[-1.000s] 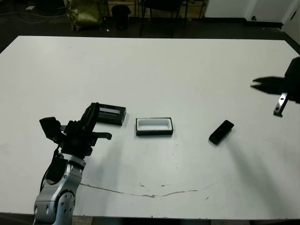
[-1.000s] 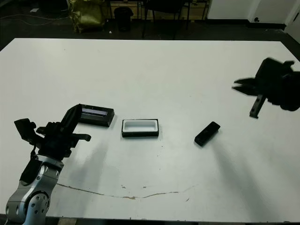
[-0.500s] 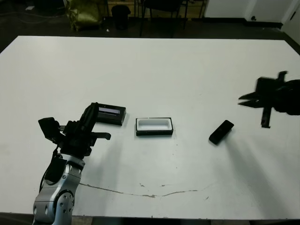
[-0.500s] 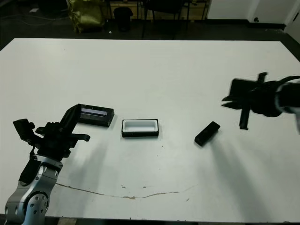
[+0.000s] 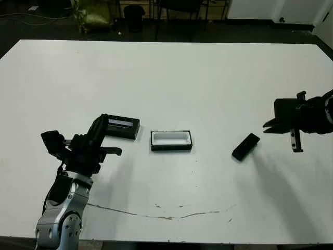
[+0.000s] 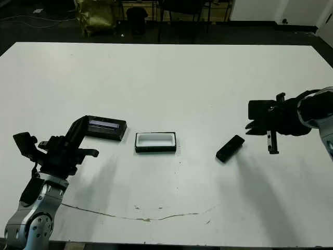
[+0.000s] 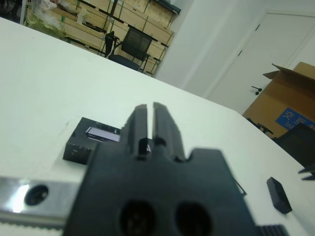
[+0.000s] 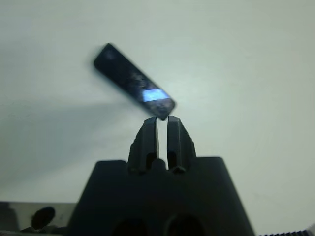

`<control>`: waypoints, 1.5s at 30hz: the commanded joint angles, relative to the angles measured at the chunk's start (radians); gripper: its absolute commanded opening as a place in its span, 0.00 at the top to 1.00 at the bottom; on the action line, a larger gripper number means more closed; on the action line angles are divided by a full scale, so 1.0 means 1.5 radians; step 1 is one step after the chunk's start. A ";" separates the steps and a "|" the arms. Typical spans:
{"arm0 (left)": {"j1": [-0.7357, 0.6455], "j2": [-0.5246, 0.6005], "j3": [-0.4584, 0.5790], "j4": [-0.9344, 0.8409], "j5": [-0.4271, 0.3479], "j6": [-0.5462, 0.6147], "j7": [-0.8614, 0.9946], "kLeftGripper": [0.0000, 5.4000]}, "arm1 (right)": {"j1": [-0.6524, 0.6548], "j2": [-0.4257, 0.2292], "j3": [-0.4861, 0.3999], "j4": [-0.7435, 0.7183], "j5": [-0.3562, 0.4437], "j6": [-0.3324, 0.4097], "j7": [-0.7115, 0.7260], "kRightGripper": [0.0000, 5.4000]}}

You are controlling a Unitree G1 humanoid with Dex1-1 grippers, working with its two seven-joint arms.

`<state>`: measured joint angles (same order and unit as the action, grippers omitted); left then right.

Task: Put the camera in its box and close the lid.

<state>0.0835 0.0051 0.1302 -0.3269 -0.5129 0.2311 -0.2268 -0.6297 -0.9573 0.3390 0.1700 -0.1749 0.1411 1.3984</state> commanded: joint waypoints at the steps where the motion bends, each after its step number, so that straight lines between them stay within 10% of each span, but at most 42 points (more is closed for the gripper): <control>1: 0.009 0.011 0.004 0.010 0.003 0.008 0.000 1.00 | -0.019 -0.003 0.026 0.006 -0.021 -0.012 0.033 1.00; 45: 0.014 0.005 -0.003 0.018 0.008 -0.004 -0.001 1.00 | -0.024 0.060 0.069 0.129 -0.076 -0.069 0.036 1.00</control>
<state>0.0874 0.0063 0.1264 -0.3134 -0.5117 0.2199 -0.2363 -0.6853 -0.8814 0.4342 0.3529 -0.2860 0.0518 1.4620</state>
